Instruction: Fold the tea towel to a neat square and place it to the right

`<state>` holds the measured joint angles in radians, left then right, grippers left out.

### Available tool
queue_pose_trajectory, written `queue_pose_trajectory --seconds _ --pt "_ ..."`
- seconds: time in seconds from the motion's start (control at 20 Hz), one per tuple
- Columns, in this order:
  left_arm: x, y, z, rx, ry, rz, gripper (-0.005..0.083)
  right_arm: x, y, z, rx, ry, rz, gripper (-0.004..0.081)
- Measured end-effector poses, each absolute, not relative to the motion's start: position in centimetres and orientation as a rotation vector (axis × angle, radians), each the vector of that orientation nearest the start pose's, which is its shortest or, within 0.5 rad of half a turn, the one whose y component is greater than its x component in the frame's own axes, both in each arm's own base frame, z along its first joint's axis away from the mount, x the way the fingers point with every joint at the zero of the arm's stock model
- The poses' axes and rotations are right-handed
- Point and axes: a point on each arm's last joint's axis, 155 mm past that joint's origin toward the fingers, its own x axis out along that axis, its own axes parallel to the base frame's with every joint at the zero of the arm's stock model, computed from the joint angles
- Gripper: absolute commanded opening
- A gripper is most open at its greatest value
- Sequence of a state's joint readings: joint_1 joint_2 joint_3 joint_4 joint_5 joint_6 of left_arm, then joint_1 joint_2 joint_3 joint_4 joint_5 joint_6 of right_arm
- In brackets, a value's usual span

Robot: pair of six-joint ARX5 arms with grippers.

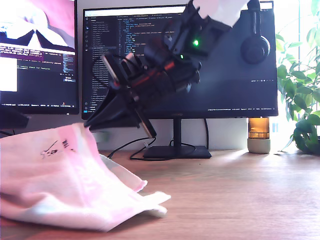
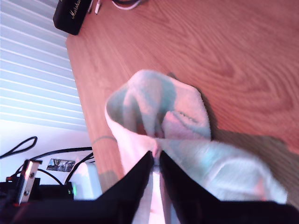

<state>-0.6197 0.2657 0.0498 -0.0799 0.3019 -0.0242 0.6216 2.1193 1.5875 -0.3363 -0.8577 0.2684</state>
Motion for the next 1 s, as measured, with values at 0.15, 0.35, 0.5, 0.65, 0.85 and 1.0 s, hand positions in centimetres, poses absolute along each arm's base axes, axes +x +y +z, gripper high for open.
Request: queue_pose_trajectory --seconds 0.15,0.35,0.5,0.65,0.85,1.0 --pt "16.4 -20.0 10.9 0.032 0.311 -0.962 0.0024 33.7 41.3 10.8 0.292 1.148 1.245 -0.0013" --pt "16.2 -21.3 11.2 0.044 0.292 -0.992 0.0025 33.1 40.8 10.2 0.257 1.167 1.253 -0.0013" --pt "16.0 -22.4 10.4 0.072 0.312 -1.006 0.0027 33.2 40.6 10.1 0.247 1.163 1.257 -0.0013" --pt "16.2 -23.3 9.1 0.135 0.326 -0.996 0.0027 33.4 40.4 10.1 0.248 1.161 1.254 -0.0013" --pt "15.6 -25.0 7.2 0.253 0.380 -1.033 -0.0017 33.5 40.2 10.0 0.248 1.160 1.250 -0.0013" --pt "15.9 -27.6 8.3 0.272 0.392 -1.064 -0.0022 33.5 40.2 10.0 0.243 1.158 1.253 -0.0013"
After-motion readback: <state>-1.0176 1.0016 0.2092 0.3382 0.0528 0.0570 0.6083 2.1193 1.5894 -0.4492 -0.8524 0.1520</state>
